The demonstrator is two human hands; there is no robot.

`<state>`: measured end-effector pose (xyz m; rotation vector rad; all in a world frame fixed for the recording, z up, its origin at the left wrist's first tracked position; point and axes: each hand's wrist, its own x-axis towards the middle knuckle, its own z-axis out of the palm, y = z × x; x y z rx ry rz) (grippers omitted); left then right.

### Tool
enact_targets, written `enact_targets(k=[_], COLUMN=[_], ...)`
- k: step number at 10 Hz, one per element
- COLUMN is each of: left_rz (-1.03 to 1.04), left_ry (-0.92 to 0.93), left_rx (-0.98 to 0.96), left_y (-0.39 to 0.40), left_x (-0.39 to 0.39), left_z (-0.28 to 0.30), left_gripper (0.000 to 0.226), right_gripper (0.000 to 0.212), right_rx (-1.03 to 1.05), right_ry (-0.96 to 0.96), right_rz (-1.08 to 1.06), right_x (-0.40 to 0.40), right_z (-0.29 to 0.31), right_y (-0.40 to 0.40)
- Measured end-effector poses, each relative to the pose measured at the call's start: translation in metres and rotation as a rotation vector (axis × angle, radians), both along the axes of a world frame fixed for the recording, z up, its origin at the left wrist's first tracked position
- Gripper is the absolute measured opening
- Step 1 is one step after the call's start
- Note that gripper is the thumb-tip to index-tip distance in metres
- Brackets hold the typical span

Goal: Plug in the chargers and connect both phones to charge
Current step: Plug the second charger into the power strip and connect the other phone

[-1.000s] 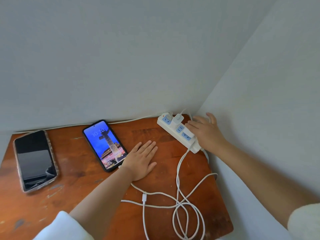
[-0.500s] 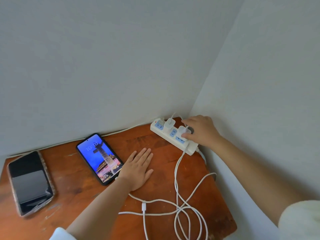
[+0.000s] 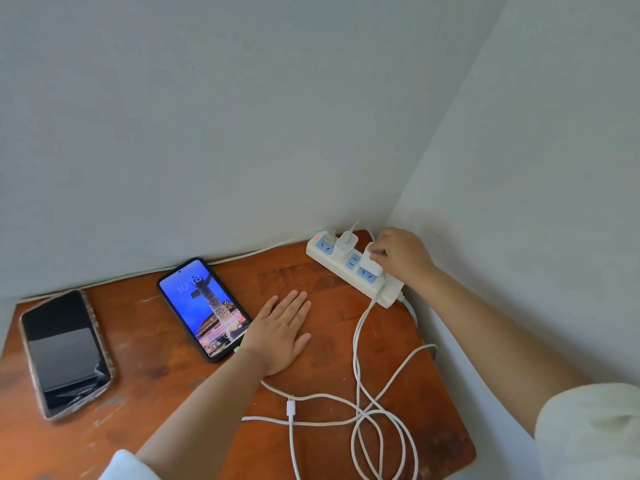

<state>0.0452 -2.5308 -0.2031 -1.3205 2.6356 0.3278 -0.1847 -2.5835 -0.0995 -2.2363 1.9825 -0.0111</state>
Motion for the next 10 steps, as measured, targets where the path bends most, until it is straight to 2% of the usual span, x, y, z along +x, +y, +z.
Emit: enact_targets(k=[2, 5, 7, 8, 9, 10], left_rz=[-0.001, -0.004, -0.008, -0.011, -0.014, -0.009], left_ry=[0.000, 0.003, 0.010, 0.004, -0.003, -0.005], left_rx=[0.001, -0.011, -0.013, -0.009, -0.001, 0.002], left_y=[0.002, -0.001, -0.002, -0.002, -0.001, -0.001], left_x=[0.000, 0.001, 0.000, 0.000, 0.000, 0.000], left_z=[0.000, -0.001, -0.001, 0.000, 0.002, 0.004], left_gripper=[0.058, 0.059, 0.059, 0.058, 0.058, 0.058], right_gripper=[0.026, 0.028, 0.027, 0.024, 0.029, 0.026], right_rx=[-0.055, 0.027, 0.072, 0.060, 0.232, 0.475], right_ry=[0.022, 0.165, 0.067, -0.035, -0.130, -0.150], right_rz=[-0.034, 0.065, -0.031, -0.175, -0.241, -0.214], right_x=[0.001, 0.005, 0.005, 0.002, 0.005, 0.012], right_z=[-0.003, 0.005, 0.012, 0.028, 0.039, 0.035], right_y=[0.014, 0.004, 0.011, -0.003, -0.025, -0.032])
